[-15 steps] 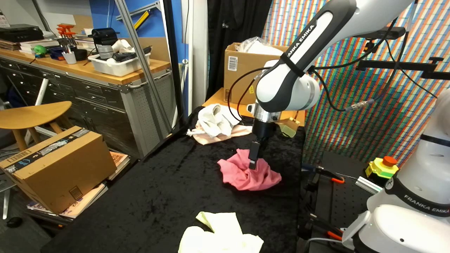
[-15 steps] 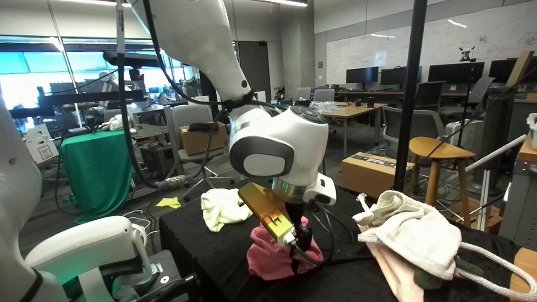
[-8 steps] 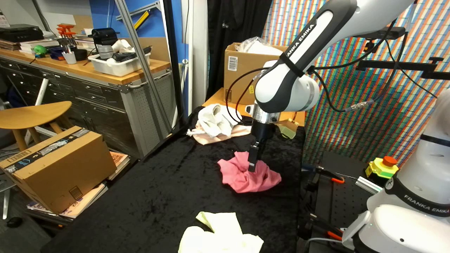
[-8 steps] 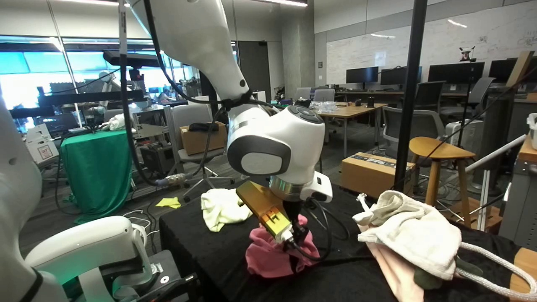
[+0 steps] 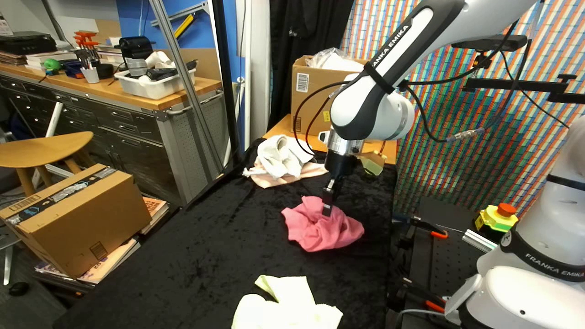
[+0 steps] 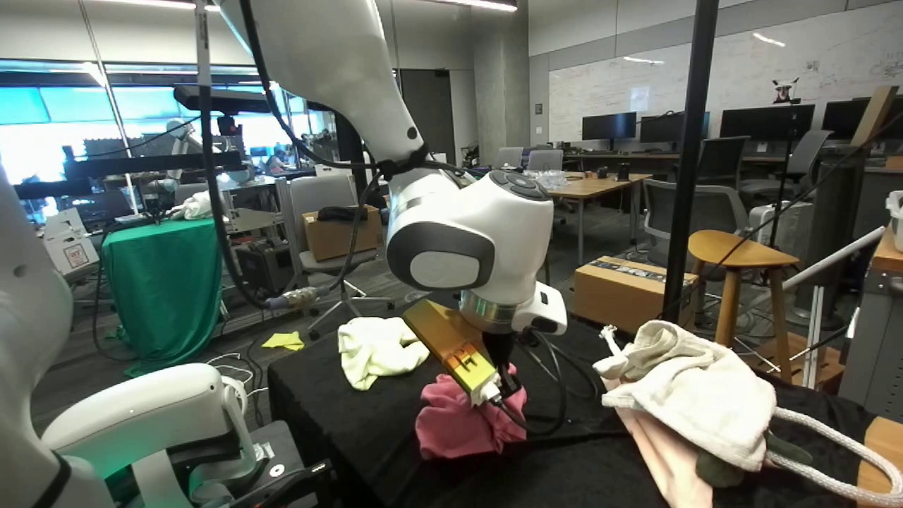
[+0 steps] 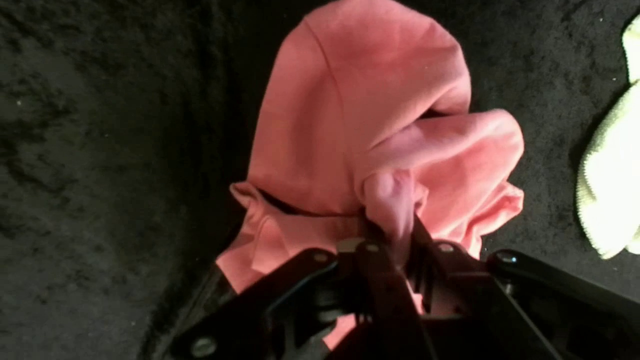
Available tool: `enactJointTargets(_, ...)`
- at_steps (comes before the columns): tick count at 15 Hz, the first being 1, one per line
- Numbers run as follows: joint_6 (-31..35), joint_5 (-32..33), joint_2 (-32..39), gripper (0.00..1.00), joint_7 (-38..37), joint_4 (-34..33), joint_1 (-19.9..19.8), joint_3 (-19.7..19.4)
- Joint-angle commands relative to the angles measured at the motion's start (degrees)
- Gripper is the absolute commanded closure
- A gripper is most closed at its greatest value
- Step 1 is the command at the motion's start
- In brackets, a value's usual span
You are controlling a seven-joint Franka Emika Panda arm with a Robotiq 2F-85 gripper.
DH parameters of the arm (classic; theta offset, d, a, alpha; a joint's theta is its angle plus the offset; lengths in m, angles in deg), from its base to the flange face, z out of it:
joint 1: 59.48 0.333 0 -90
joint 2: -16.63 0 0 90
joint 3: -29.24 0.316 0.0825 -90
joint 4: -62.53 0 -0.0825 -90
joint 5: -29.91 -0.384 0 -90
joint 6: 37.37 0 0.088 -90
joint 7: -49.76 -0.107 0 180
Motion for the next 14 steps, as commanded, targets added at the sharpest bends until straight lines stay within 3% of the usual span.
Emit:
enactJointTargets(1, -2.2, -1.7, -5.0, 0.95, 1.6, -0.6, -1.2, -0.8)
enactJointTargets(9, 3.8, 7.2, -12.2, 0.92, -15.0, -6.5, -0.4, -6.6)
enactJointTargets(14, 7.0, 21.9, -10.0, 0.92, -31.6, -14.2, -1.6, -7.8)
